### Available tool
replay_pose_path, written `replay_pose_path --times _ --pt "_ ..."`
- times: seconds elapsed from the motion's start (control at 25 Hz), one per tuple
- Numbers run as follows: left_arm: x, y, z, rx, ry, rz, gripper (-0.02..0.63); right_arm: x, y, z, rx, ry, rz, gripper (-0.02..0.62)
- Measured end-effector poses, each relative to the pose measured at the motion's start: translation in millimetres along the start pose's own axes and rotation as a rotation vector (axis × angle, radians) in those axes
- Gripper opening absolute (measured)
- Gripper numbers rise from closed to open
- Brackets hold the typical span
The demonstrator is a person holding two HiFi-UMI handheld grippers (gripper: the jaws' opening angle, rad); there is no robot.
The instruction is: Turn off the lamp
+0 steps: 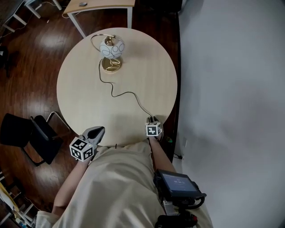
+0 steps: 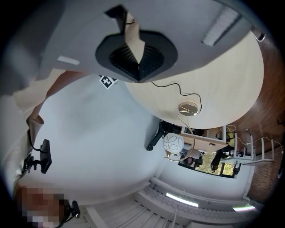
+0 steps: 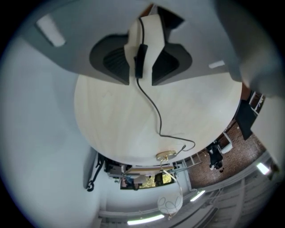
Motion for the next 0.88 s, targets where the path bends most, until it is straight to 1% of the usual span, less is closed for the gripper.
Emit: replay_pose_path --times 0.12,0.28,0.4,0.68,0.76,0.88 --pt "1 2 -3 0.008 -0.013 -0.002 0.000 4 -8 -13 0.007 -0.062 0.062 0.152" --pt "3 5 -11 0.028 -0.037 0.004 0.000 19 -16 -29 0.033 -0.078 0.106 0.152" --pt "5 8 -18 0.043 -0.057 0.007 0.000 27 -14 -45 0.044 -0.078 0.127 0.152" --pt "18 16 -48 0.100 -0.113 0.011 0.000 23 17 -89 0.080 -0.102 0.150 0.150" --pt "25 18 -57 0.120 -0.123 0.014 0.000 21 30 -101 0.078 -0.115 0.162 0.133" --pt "35 25 -72 0.138 -0.140 0.009 0.000 12 50 -121 0.076 -0.141 0.166 0.127"
Point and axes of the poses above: the fingertips, and each gripper's own axes: z forward along the fingers, y to its left, x out of its underside, the point moved 1 cm from there along -z, backward along the fingers, and after that the axes turned 6 degrees about x, right-handed, at the moved point
